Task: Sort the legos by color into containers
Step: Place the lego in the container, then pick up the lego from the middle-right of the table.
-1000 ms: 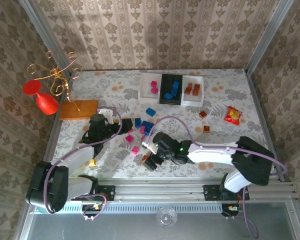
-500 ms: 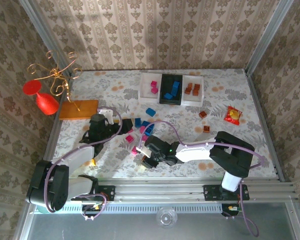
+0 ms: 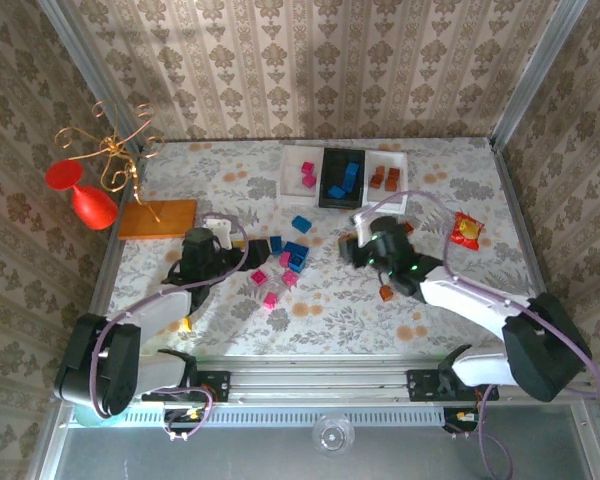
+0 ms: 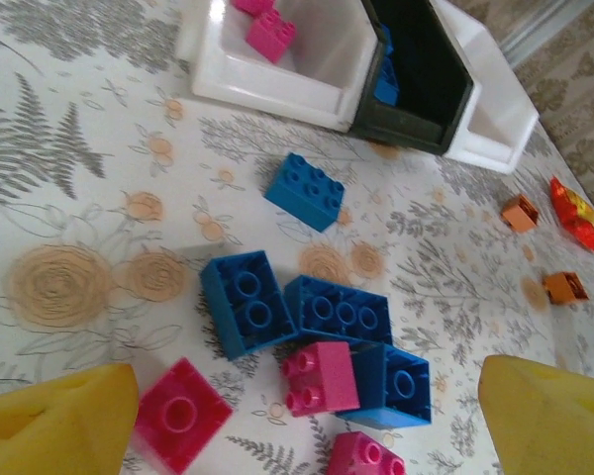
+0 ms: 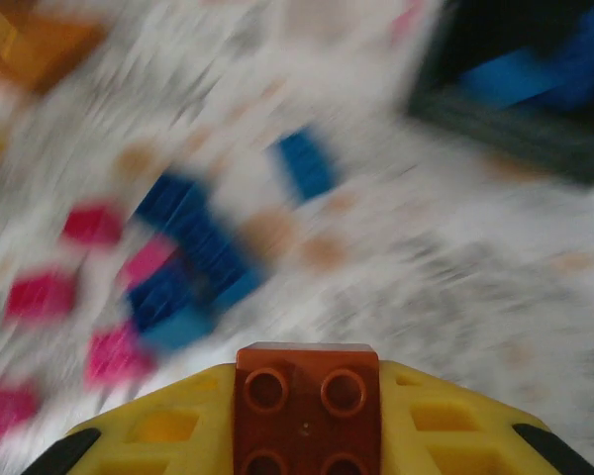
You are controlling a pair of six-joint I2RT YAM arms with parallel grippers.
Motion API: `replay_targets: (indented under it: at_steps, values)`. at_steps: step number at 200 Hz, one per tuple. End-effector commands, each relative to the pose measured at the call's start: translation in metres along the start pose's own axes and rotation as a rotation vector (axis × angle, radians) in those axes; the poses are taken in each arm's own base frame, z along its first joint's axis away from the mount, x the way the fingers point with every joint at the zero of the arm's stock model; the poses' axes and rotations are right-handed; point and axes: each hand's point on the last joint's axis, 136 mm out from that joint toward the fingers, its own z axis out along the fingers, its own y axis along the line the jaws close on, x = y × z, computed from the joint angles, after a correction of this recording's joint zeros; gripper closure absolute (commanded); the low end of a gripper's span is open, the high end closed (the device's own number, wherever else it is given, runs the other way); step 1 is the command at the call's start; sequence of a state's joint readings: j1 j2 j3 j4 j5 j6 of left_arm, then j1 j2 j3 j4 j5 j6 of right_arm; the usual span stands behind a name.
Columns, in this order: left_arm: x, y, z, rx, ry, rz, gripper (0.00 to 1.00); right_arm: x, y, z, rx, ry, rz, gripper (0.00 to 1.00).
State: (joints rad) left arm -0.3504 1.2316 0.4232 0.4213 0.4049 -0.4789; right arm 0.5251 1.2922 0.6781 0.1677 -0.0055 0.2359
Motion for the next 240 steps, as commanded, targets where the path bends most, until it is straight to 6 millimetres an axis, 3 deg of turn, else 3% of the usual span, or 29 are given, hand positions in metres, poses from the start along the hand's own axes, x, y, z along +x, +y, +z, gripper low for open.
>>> replay_targets:
  at_steps: [1, 19, 42, 72, 87, 113, 137, 142, 163, 197, 219, 240]
  values:
    - [-0.008, -0.023, 0.006, 0.07, -0.006, 0.04, 0.1, -0.041, -0.052, -0.003, 0.125, -0.125, 0.238, 0.69]
    - [-0.004, -0.026, 0.009, 0.069, 0.007, 0.056, 0.1, -0.066, -0.09, 0.003, 0.231, -0.17, 0.293, 0.7]
    - [-0.003, -0.029, 0.011, 0.07, 0.012, 0.068, 0.11, -0.077, -0.137, 0.033, 0.359, -0.137, 0.328, 0.69]
    - [-0.001, -0.033, 0.011, 0.072, 0.019, 0.08, 0.11, -0.08, -0.187, 0.072, 0.488, -0.071, 0.36, 0.64]
    - [-0.001, -0.033, 0.011, 0.068, 0.019, 0.088, 0.11, -0.078, -0.2, 0.084, 0.517, -0.037, 0.368, 0.59]
    - [-0.001, -0.034, 0.011, 0.066, 0.02, 0.099, 0.11, -0.084, -0.189, 0.083, 0.439, -0.049, 0.36, 0.42]
    - [-0.003, -0.042, 0.011, 0.105, 0.017, 0.119, 0.1, -0.08, -0.167, 0.06, 0.352, -0.066, 0.358, 0.29]
    - [0.002, -0.054, 0.013, 0.143, 0.029, 0.137, 0.11, -0.077, -0.163, 0.054, 0.334, -0.059, 0.36, 0.28]
    - [0.011, -0.085, 0.017, 0.259, 0.063, 0.205, 0.12, -0.038, -0.148, 0.034, 0.297, 0.038, 0.377, 0.22]
    - [0.034, -0.122, 0.028, 0.373, 0.135, 0.303, 0.12, 0.034, -0.148, -0.004, 0.378, 0.171, 0.416, 0.14]
    - [0.044, -0.13, 0.035, 0.397, 0.165, 0.309, 0.12, 0.061, -0.159, -0.019, 0.474, 0.219, 0.413, 0.1]
    - [0.049, -0.13, 0.039, 0.398, 0.181, 0.304, 0.13, 0.064, -0.167, -0.016, 0.518, 0.234, 0.421, 0.08]
